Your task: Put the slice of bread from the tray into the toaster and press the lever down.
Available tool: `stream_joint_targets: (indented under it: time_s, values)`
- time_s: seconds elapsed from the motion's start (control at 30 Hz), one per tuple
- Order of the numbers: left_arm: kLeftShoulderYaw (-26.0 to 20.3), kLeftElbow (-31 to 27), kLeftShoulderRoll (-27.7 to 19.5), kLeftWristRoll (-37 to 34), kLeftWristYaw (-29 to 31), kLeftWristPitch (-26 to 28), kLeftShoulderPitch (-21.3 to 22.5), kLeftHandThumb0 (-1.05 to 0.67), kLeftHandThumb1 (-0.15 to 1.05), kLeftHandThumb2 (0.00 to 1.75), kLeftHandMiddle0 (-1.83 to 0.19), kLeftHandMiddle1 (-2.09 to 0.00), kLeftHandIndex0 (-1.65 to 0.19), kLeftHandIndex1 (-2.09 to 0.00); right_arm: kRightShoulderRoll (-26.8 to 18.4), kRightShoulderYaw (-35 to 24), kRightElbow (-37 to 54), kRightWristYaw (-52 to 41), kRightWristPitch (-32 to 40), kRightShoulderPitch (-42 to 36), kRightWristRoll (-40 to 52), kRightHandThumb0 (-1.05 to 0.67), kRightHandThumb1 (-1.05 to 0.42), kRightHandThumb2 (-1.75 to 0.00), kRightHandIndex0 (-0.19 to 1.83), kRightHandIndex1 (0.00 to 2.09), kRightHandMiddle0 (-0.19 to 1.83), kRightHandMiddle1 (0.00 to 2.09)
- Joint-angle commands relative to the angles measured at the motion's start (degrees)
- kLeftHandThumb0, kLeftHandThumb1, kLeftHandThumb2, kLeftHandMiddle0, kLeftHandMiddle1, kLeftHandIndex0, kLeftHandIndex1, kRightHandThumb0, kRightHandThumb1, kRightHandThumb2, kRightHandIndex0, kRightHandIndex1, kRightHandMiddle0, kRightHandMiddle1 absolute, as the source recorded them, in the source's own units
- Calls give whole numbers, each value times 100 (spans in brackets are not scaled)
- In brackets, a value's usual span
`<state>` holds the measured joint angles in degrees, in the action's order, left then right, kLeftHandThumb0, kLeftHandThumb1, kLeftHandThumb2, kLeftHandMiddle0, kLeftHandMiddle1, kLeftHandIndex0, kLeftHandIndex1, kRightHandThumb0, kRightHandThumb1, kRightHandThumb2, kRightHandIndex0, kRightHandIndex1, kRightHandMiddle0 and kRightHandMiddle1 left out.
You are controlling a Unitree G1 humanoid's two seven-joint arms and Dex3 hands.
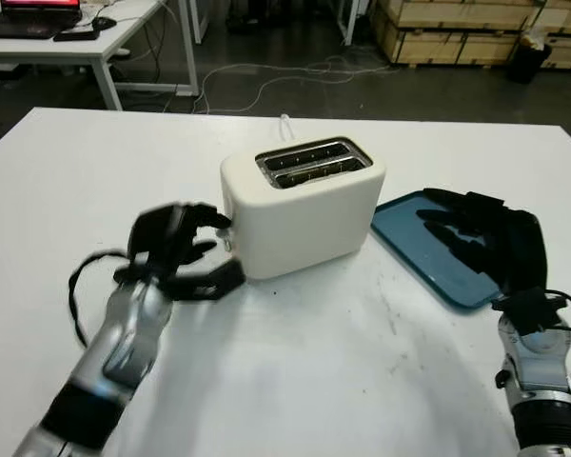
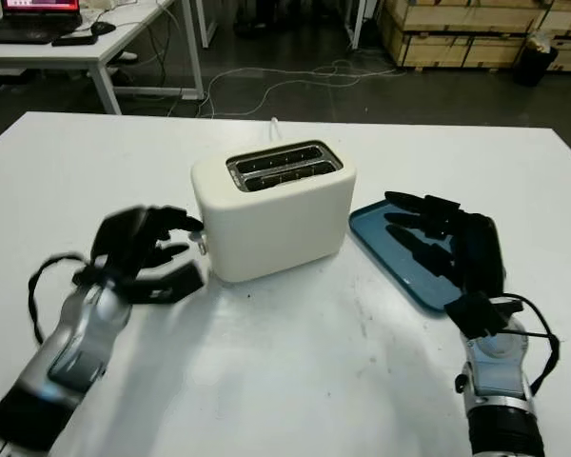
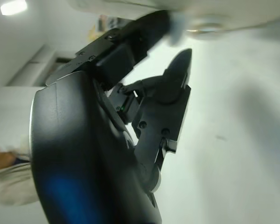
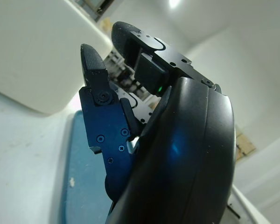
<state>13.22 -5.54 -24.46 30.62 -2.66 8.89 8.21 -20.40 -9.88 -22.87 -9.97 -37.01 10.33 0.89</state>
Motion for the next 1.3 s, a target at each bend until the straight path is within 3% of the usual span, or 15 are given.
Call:
stream_joint_targets:
  time_s: [0.0,0.2,0.43,0.63,0.8,1.13,1.27]
  values:
    - [-145,-193,-137,-144,168,-399,-5,-19,85,0,-68,-134,-108,-2,-2,59,-133,-74,155,159,2,-35,-89,0,103,0,86,0]
    - [-680,-522,-602,-120,577,-522,179,-25,79,0,-72,-117,-110,-3,-292,178,-327,-363,506,471,-106,-36,-87,0,96,0,83,0]
    - [-1032,-441,-1028,-135,1031,-587,710,-26,74,0,-77,-98,-107,-1,-879,216,-252,-430,951,1029,-514,-37,-83,0,93,0,82,0]
    - [-1092,-326,-1442,19,1297,-756,1190,-23,70,0,-90,-86,-117,-5,-1320,227,-665,-557,711,1743,-680,-29,-78,0,100,3,88,3]
    - [-1079,-136,-1707,163,1456,-918,1503,-24,65,0,-100,-77,-123,-7,-1678,380,-608,-816,935,2191,-854,-29,-75,0,102,4,90,3]
    - [-939,-429,-2044,423,2698,-244,1959,-32,66,0,-114,-54,-126,-4,-2090,889,-453,-1111,1273,2777,-1520,-33,-76,0,98,1,89,1]
    - [-954,-500,-1987,472,2867,-117,2042,-34,66,0,-116,-50,-126,-3,-2065,998,-280,-1266,1622,2835,-1571,-28,-75,0,96,0,87,0]
